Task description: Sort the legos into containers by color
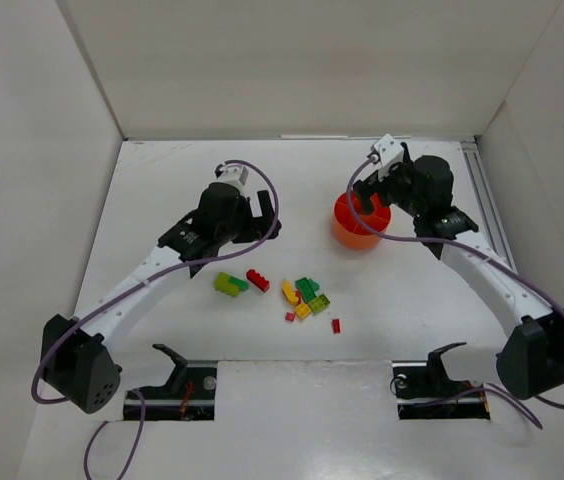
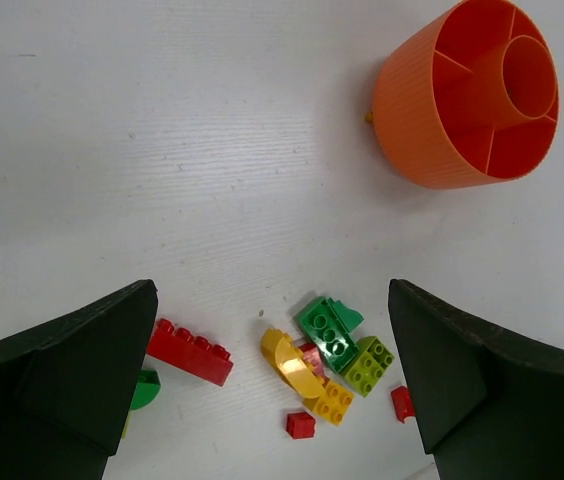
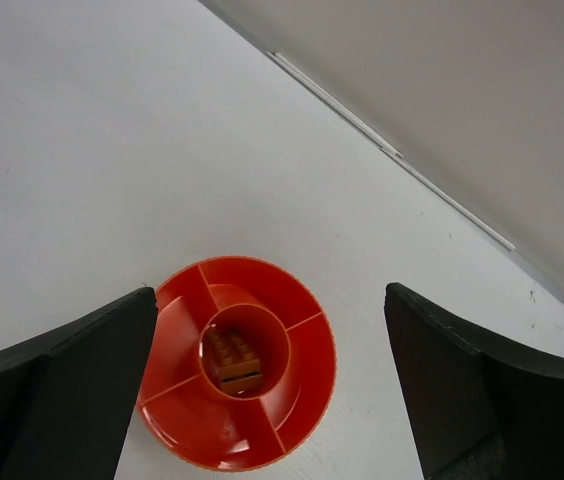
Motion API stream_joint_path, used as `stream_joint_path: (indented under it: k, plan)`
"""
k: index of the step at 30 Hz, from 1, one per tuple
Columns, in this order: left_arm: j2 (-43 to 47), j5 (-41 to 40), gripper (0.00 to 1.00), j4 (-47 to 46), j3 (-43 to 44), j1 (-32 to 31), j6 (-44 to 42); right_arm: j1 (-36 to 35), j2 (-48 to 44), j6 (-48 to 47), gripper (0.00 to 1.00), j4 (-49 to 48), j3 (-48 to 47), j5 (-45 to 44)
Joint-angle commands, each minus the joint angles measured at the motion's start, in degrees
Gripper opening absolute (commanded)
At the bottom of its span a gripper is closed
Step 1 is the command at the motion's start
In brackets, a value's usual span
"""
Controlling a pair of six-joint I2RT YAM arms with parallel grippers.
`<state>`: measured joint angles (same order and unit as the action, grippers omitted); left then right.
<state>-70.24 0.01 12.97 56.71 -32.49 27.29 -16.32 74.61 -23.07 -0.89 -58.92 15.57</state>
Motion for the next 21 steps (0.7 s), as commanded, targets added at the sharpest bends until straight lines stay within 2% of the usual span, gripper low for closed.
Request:
stream_joint_path:
  k: [1,4,8,9,10,11,14,15,16,18,19,21]
  plan:
    - [3.96,1.13,1.0,-1.81,0.16,0.32,0.13,-3.54,-2.62,2.75,1.0,3.87,-1.29,-10.37]
    - [5.19,2.27,1.0,-2.34,-0.9,0.32,0.66,-3.55,-4.64,8.98,1.0,4.4,-1.29,-15.65]
    - [8.53,4.2,1.0,-4.53,-3.18,0.32,1.8,-3.55,-5.44,11.46,1.0,4.4,-1.29,-13.82]
    - [9.06,4.21,1.0,-5.23,-3.88,0.32,1.8,-3.55,-5.44,11.47,1.0,4.4,-0.68,-9.03]
    - [9.59,4.21,1.0,-5.24,-3.89,0.32,2.33,-3.55,-5.44,9.99,1.0,4.4,-0.67,-7.85]
    - [9.59,4.21,1.0,-5.24,-4.49,0.32,2.33,-4.16,-5.44,13.37,1.0,4.4,-0.07,-8.88]
    - [11.17,4.73,1.0,-5.24,-5.2,0.32,2.33,-3.11,-5.97,14.89,1.0,3.44,-0.06,-5.83]
    - [11.78,4.74,1.0,-5.24,-5.81,0.32,2.33,-3.11,-5.97,14.11,1.0,2.74,-0.06,-3.29]
    - [11.79,5.43,1.0,-5.24,-6.34,0.32,2.33,-2.59,-5.97,13.5,1.0,2.21,-0.06,3.34]
    - [11.79,5.96,1.0,-5.24,-6.35,0.32,2.33,-2.05,-5.36,14.62,1.0,-0.5,0.81,8.66]
    - [11.79,5.97,1.0,-5.24,-6.87,0.32,2.33,-1.1,-4.22,15.24,1.0,-1.39,0.82,15.56]
    - [11.79,5.97,1.0,-5.24,-6.87,0.32,2.33,1.89,-2.55,16.29,1.0,-3.94,1.35,23.94]
